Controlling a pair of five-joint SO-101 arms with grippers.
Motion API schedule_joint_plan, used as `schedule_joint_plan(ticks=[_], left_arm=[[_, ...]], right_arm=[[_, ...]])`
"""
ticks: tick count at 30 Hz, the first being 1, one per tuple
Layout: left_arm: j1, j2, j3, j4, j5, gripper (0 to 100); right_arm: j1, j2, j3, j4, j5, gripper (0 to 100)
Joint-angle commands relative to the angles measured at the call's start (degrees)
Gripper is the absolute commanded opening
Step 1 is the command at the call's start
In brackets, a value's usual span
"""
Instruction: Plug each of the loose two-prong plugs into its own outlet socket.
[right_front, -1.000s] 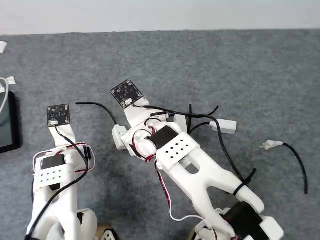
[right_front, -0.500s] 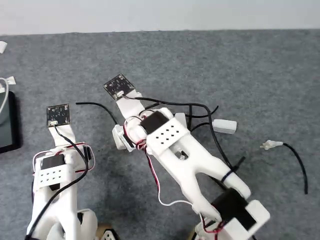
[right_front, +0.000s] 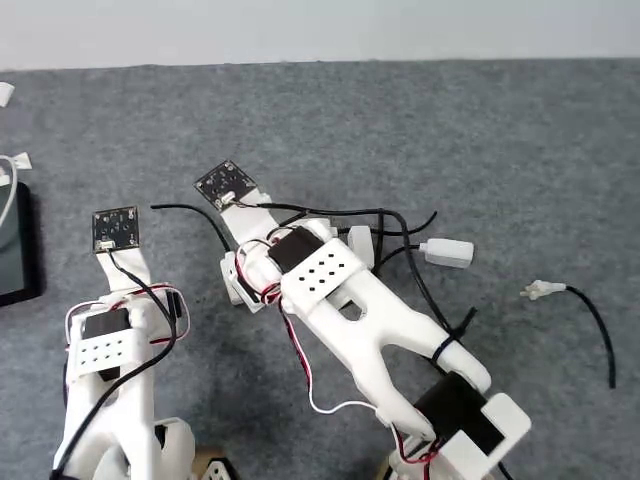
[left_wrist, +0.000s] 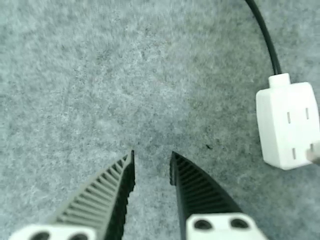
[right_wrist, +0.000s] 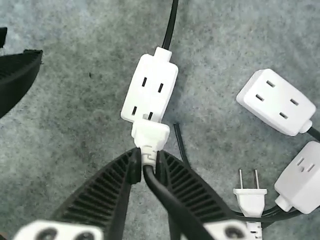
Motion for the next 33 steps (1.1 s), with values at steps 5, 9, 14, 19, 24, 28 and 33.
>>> schedule_joint_plan(ticks=[5,9,14,19,24,28,33], left_arm=[[-0.35,-0.79,-0.75,-1.41,-0.88,6],[-0.35,-0.79,-0.75,-1.41,-0.88,6],[-0.35,-0.88,-0.75,-1.41,-0.88,6],[-0.35,-0.88,-0.75,-1.41,-0.88,6],[-0.35,-0.88,-0.75,-1.49,-0.88,6],[-0.35,-0.88,-0.75,-1.49,-0.88,6],[-0.35,-0.97,-0.75,-1.49,-0.88,6]], right_arm=[[-0.31,-0.66,-3.78,-1.63,2.20,0.8],[-0.31,-0.40,-3.78,-1.80,2.99,0.8],[-0.31,-0.75,-4.04,-1.89,3.16,0.8],[-0.31,-0.92,-4.48,-2.15,3.96,0.9],[-0.31,-4.09,-4.57,-1.80,5.27,0.9],[-0.31,-5.49,-4.48,-1.10,5.27,0.9],[-0.31,-4.09,-4.57,-1.27,5.01,0.9]])
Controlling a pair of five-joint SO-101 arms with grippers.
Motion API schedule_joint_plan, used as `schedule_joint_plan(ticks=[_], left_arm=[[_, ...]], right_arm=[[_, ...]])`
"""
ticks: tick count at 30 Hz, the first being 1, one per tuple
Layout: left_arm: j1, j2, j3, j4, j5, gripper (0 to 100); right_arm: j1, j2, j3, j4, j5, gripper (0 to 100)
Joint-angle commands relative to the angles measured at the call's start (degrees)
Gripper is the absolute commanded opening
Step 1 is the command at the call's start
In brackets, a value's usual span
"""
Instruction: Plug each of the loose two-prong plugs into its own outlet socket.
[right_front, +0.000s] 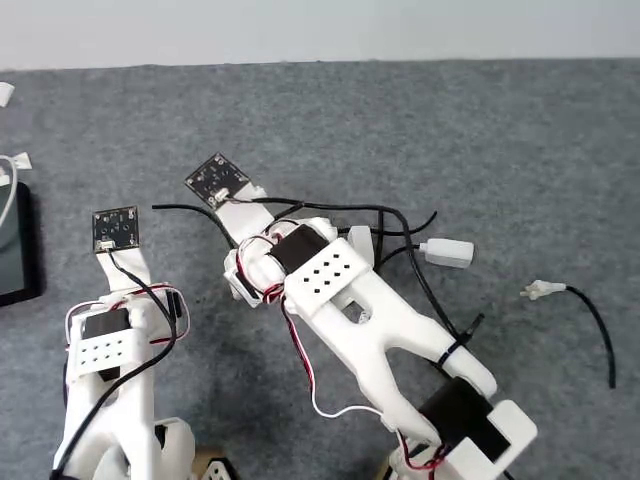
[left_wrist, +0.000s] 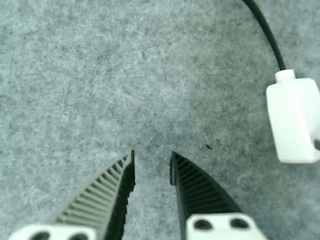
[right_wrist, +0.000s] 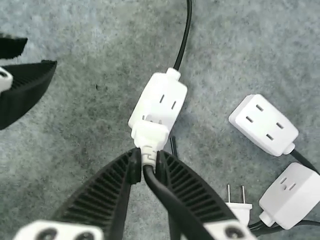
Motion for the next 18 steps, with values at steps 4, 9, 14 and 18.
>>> schedule_joint_plan(ticks=[4,9,14,18], left_arm=[[-0.35,-0.97,-0.75,-1.49,-0.88,6],[-0.35,-0.97,-0.75,-1.49,-0.88,6],[-0.35,-0.97,-0.75,-1.49,-0.88,6],[-0.35,-0.97,-0.75,-1.49,-0.88,6]], right_arm=[[-0.31,0.31,-3.60,-0.22,0.09,0.9],[-0.31,3.21,-3.78,-0.22,0.00,0.9],[-0.31,4.35,-3.60,-1.10,0.00,0.9],[-0.31,4.53,-3.60,-0.84,0.00,0.9]])
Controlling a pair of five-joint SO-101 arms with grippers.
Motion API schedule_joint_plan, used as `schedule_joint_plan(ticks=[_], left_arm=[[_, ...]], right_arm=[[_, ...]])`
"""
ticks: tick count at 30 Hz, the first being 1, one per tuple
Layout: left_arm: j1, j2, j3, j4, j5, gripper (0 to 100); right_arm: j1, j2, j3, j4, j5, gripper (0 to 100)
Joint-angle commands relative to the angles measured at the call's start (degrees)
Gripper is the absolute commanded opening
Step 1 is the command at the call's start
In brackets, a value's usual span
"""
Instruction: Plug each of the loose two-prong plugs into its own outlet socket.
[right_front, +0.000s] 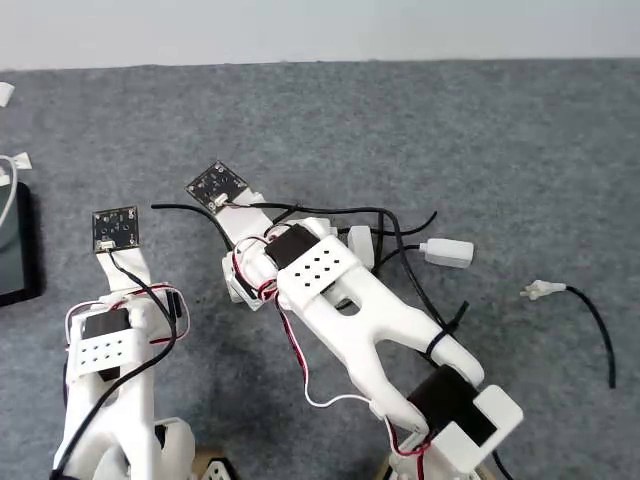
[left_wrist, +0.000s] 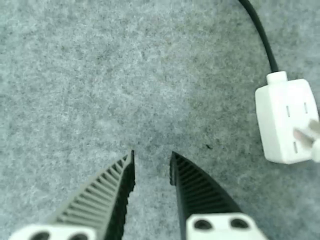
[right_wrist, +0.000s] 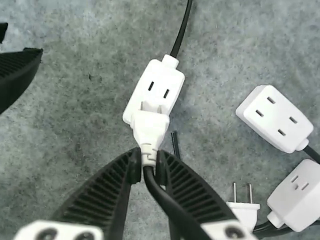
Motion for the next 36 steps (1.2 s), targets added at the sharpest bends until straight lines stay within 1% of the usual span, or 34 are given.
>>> schedule_joint_plan(ticks=[1,8,16,23,26,31,33,36], left_arm=[[-0.35,-0.97,-0.75,-1.49,-0.88,6],[-0.44,-0.97,-0.75,-1.49,-0.88,6],[-0.44,-0.97,-0.75,-1.49,-0.88,6],[-0.44,-0.97,-0.75,-1.49,-0.88,6],[-0.44,-0.97,-0.75,-1.49,-0.88,6],[-0.44,-0.97,-0.75,-1.58,-0.88,6],[-0.44,-0.97,-0.75,-1.58,-0.88,6],[-0.44,-0.97,-0.75,-1.58,-0.88,6]], right_arm=[[-0.48,-0.31,-3.25,-0.31,0.00,0.9],[-0.92,-0.75,-2.64,1.01,0.00,0.9],[-1.80,-0.92,-4.92,5.93,0.00,0.9],[-1.71,-3.21,-11.25,17.36,0.53,0.9],[-1.71,-7.96,-11.16,22.29,3.16,0.9],[-1.36,-12.53,-11.08,37.32,9.14,0.9],[0.22,-12.35,-10.37,42.59,9.67,0.9],[4.35,-12.00,-4.92,41.54,9.67,0.9]])
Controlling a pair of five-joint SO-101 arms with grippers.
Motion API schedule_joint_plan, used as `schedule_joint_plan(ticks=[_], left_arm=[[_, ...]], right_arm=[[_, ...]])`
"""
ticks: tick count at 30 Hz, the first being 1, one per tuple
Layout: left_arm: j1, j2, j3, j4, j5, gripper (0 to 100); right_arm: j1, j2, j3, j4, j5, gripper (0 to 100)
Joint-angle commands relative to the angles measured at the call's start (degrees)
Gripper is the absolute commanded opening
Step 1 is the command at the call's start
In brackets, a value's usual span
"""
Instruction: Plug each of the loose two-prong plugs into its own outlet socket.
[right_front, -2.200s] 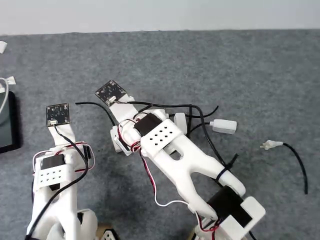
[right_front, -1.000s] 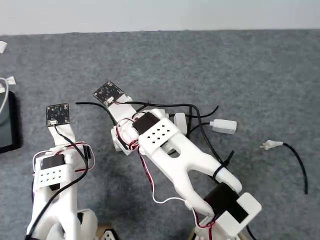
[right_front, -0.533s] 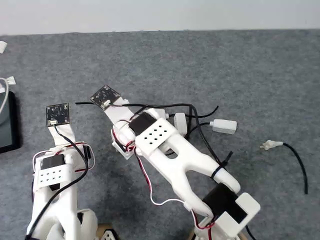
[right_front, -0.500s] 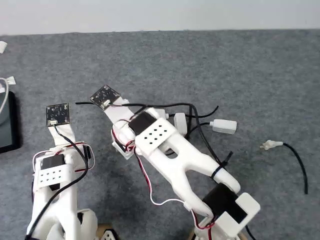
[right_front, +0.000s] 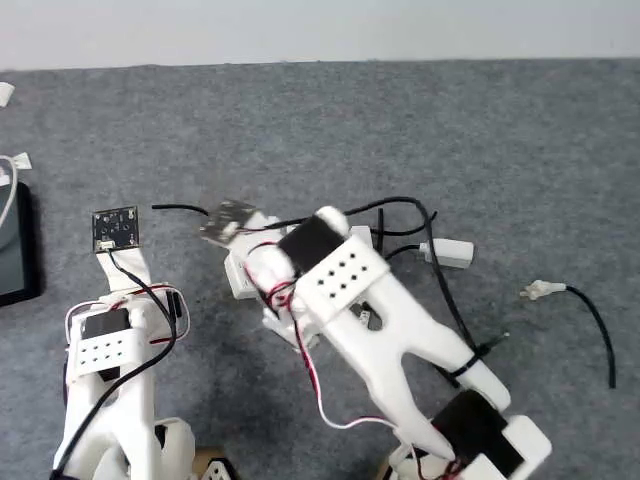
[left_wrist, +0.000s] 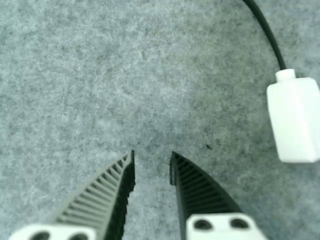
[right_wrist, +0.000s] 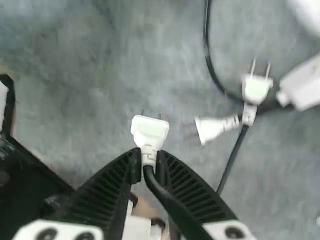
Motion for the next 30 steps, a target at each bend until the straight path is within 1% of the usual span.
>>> schedule_joint_plan(ticks=[1,6,12,17,22,24,27,30], left_arm=[[-0.44,-0.97,-0.75,-1.58,-0.88,6],[-0.44,-0.88,-0.75,-1.58,-0.88,6],[-0.44,-0.88,-0.75,-1.58,-0.88,6],[-0.44,-1.05,-0.75,-1.49,-0.88,6],[-0.44,-0.97,-0.75,-1.49,-0.88,6],[-0.44,-0.88,-0.75,-1.49,-0.88,6],[-0.44,-0.79,-0.75,-1.49,-0.88,6],[-0.44,-0.79,-0.75,-1.49,-0.88,6]], right_arm=[[4.18,-2.15,3.69,1.10,0.88,0.9],[6.99,0.75,11.60,-8.75,0.88,0.9],[7.08,10.86,10.46,-14.29,1.23,1.7],[8.75,14.29,5.10,-17.27,1.32,10.4],[11.56,9.10,2.99,-15.69,0.79,12.5],[13.05,5.32,4.84,-16.22,-0.18,15.8],[13.93,-3.47,10.46,-17.98,-1.05,22.2],[13.85,-15.87,19.43,-19.74,-1.58,20.4]])
